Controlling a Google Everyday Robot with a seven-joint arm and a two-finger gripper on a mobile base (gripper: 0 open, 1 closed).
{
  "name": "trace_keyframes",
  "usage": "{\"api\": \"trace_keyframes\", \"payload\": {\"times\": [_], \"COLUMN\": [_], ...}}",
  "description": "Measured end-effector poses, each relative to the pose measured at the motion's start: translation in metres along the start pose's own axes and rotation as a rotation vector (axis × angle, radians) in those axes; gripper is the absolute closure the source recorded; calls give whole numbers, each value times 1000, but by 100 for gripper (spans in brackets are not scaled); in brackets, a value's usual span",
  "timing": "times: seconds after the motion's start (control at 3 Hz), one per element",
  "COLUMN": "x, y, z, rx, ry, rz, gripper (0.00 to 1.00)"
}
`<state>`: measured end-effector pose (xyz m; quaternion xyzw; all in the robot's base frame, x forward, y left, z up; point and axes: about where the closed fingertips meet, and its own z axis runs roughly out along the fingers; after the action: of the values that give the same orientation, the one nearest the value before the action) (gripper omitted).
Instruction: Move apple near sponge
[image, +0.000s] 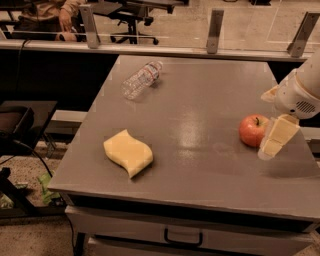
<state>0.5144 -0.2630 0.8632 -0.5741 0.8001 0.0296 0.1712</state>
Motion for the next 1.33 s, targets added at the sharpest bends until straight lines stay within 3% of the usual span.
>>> {"api": "trace_keyframes", "payload": {"times": [0.33,0.67,1.0,1.33], "x": [4,0,-13,-44], "y": [0,0,2,6], "z": [7,10,7,4], "rx": [-14,-27,-43,-76], "ry": [6,-4,-23,-45], "rz": [9,12,5,-26], "gripper": [18,42,65,88]}}
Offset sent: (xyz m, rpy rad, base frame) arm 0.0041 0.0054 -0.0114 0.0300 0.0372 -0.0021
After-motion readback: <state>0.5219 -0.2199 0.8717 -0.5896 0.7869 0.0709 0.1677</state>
